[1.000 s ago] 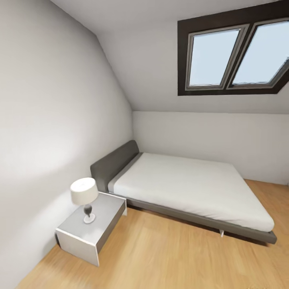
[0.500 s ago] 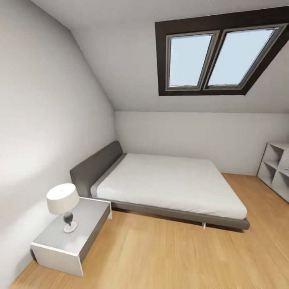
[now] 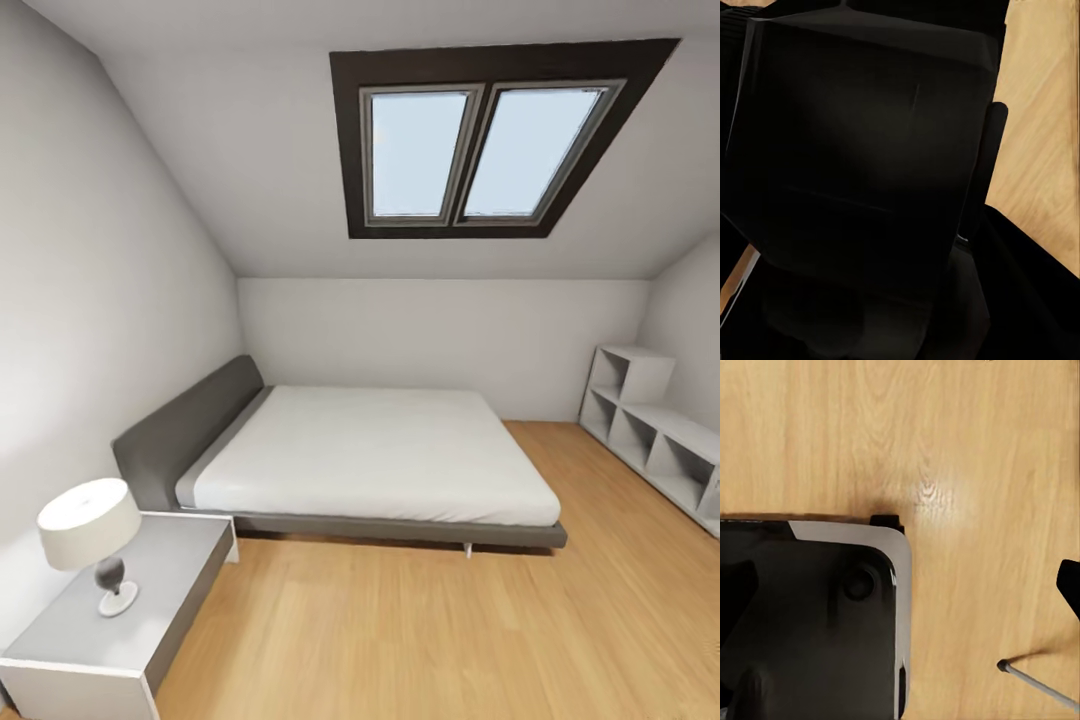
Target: Attach the digital camera to the camera tripod in the bedroom.
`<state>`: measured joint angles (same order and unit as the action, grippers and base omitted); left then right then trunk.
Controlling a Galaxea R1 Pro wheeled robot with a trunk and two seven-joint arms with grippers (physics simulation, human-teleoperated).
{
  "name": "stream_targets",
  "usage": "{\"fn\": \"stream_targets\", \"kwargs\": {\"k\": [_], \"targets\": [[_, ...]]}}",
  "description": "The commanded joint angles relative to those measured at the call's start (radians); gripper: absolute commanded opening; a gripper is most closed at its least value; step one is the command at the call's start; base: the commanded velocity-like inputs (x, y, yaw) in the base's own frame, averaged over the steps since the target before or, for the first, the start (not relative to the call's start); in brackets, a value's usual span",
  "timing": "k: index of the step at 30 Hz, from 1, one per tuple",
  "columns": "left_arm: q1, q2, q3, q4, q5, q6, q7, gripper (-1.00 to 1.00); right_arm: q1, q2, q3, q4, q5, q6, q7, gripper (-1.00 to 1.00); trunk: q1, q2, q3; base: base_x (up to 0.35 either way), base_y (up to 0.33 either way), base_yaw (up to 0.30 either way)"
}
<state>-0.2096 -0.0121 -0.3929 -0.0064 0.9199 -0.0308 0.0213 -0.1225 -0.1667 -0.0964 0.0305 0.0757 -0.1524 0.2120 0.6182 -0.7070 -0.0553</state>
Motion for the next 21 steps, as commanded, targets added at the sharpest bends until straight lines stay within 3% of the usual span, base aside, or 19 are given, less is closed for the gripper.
{"fn": "stream_targets", "kwargs": {"k": [1,11,21], "targets": [[-0.001,0.000,-0.009,0.000,0.006,-0.003,0.001,-1.00,-0.002,0.000,-0.008,0.003,0.008,-0.006,0.003,1.00,0.001,-0.001,-0.002,0.244,0.000,-0.288],[-0.001,-0.001,-0.011,-0.001,-0.008,-0.002,-0.001,-1.00,-0.002,0.001,-0.006,0.003,0.006,-0.007,0.003,1.00,0.001,-0.001,-0.002,0.303,0.000,-0.275],[-0.001,-0.002,-0.012,0.000,-0.006,-0.004,0.002,-1.00,-0.002,0.000,-0.004,0.003,0.010,-0.007,0.003,1.00,0.001,-0.001,-0.002,0.321,0.000,-0.040]]}}
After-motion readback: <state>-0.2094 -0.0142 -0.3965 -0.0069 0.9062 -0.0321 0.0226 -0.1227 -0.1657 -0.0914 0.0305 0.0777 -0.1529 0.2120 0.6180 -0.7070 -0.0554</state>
